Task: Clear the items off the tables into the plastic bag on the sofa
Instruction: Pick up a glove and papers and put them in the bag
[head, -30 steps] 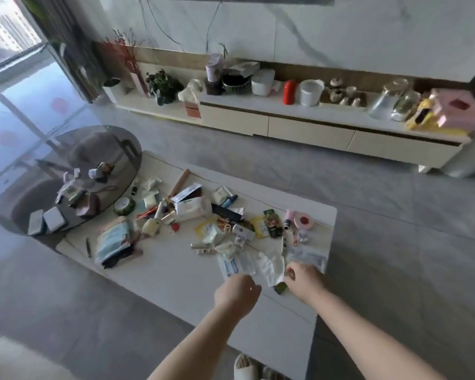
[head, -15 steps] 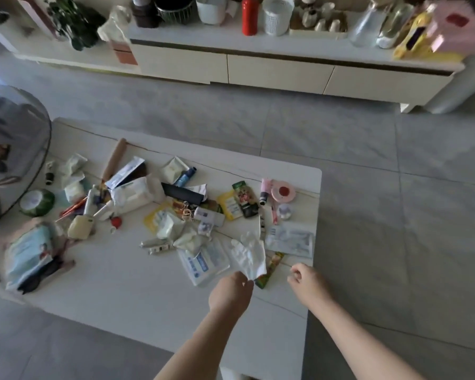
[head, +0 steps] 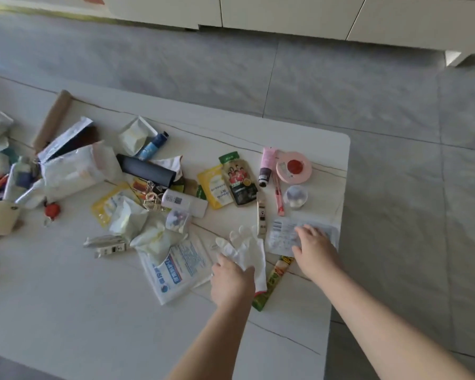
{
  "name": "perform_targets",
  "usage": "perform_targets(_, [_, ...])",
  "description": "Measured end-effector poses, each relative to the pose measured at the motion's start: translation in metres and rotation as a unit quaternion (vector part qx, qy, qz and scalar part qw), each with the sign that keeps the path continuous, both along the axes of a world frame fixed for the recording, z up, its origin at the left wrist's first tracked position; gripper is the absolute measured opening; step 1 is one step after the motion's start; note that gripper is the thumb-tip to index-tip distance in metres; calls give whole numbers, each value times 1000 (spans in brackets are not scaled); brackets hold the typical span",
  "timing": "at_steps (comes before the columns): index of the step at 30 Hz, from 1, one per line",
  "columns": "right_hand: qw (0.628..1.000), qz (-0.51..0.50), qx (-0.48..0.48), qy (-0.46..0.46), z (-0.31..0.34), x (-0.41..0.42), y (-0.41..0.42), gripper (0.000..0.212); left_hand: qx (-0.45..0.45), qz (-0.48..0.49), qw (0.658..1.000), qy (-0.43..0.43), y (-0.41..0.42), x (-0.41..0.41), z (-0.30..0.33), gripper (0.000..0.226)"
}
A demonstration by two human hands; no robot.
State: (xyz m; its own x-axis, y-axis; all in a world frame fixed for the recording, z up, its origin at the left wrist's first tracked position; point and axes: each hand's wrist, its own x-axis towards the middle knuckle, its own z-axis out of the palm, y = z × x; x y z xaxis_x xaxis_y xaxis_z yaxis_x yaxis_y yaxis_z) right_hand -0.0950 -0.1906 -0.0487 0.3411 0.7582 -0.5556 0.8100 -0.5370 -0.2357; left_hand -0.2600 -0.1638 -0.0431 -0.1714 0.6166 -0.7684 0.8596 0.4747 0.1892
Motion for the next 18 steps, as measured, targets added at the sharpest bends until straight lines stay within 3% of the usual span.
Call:
perform_targets(5, [999, 6, -10, -53, -22, 3, 10, 56, 36, 11, 996, 76, 3, -1, -22, 78])
perform_targets(12, [989, -19, -22, -145, -22, -6, 12, 57, 15, 51, 998, 25, 1, -15, -28, 29])
perform_targets(15, [995, -21, -22, -96, -15, -11, 8, 41, 27, 7, 999, 33, -1, -23, -19, 27])
perform_targets(18, [995, -101, -17, 12, -1, -17, 2, 27, 101, -81, 991, 34, 7, -33, -5, 30])
